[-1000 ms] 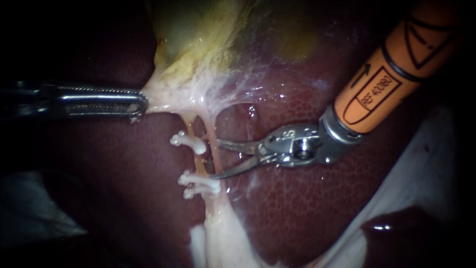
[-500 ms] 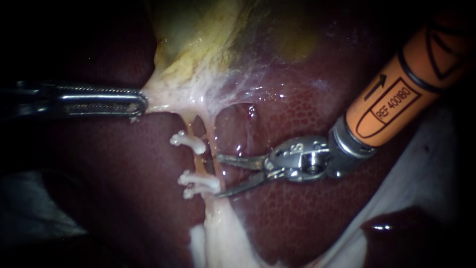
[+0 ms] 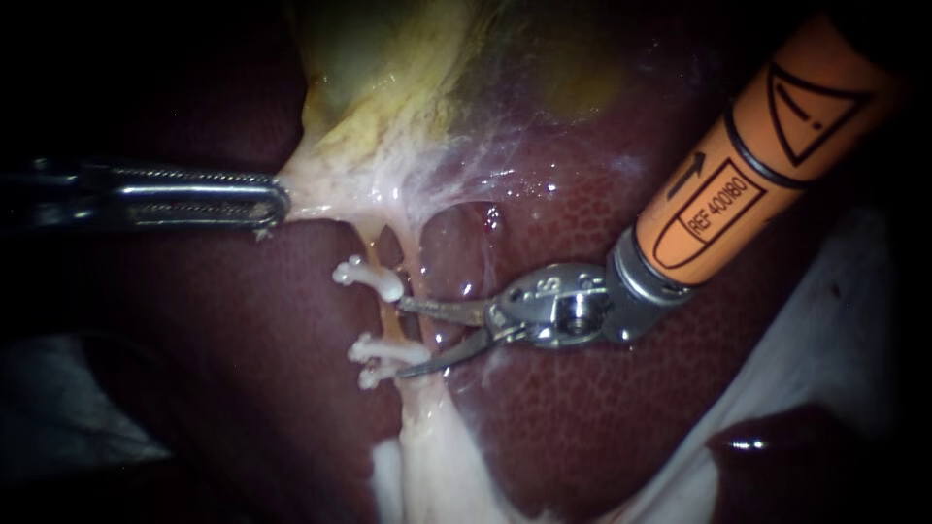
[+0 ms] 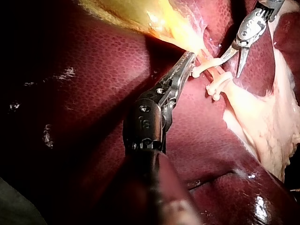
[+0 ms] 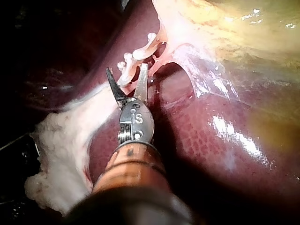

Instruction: Go to the cutting position left tube

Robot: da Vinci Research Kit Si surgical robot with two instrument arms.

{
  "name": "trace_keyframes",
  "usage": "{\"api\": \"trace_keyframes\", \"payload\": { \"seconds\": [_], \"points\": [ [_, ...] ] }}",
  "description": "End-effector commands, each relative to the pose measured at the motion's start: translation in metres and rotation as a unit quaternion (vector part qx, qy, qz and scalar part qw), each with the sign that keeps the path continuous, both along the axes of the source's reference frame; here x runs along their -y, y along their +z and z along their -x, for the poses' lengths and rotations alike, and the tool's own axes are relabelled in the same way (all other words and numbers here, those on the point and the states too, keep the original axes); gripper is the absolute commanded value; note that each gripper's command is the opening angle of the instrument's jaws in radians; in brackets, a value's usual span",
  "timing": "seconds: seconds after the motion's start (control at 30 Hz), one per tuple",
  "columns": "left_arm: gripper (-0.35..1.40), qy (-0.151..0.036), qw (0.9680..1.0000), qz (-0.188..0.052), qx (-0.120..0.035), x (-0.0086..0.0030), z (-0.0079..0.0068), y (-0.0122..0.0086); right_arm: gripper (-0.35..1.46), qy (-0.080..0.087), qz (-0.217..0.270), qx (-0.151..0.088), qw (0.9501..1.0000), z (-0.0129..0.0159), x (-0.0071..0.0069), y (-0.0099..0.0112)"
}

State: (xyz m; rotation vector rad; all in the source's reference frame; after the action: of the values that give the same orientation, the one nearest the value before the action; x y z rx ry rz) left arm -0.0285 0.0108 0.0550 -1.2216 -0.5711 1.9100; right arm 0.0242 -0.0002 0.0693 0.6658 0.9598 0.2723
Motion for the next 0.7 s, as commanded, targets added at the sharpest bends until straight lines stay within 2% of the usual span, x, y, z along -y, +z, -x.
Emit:
{"api": "trace_keyframes", "payload": {
  "seconds": [0.03, 0.2, 0.3, 0.53, 0.7],
  "points": [
    [-0.35, -0.001, 1.0, 0.0, -0.001, 0.0, 0.0, 0.0, 1.18, 0.0, 0.0, 0.0, 1.0, 0.0, 0.0, 0.0001],
    [-0.35, -0.001, 1.0, 0.0, -0.001, 0.0001, 0.0, 0.0, 1.2, 0.003, -0.001, 0.002, 1.0, -0.0002, -0.0002, 0.0003],
    [-0.35, -0.001, 1.0, 0.0, -0.001, 0.0001, 0.0001, 0.0, 1.2, -0.004, -0.006, 0.0, 1.0, -0.0005, -0.0002, 0.0003],
    [-0.35, -0.001, 1.0, 0.0, -0.001, 0.0, 0.0002, 0.0, 1.2, -0.018, -0.01, -0.02, 0.9996, -0.0014, 0.0003, 0.0001],
    [-0.35, -0.002, 1.0, 0.0, -0.001, 0.0001, 0.0003, -0.0001, 1.16, -0.018, -0.012, -0.03, 0.9993, -0.0029, 0.0006, 0.0001]
  ]
}}
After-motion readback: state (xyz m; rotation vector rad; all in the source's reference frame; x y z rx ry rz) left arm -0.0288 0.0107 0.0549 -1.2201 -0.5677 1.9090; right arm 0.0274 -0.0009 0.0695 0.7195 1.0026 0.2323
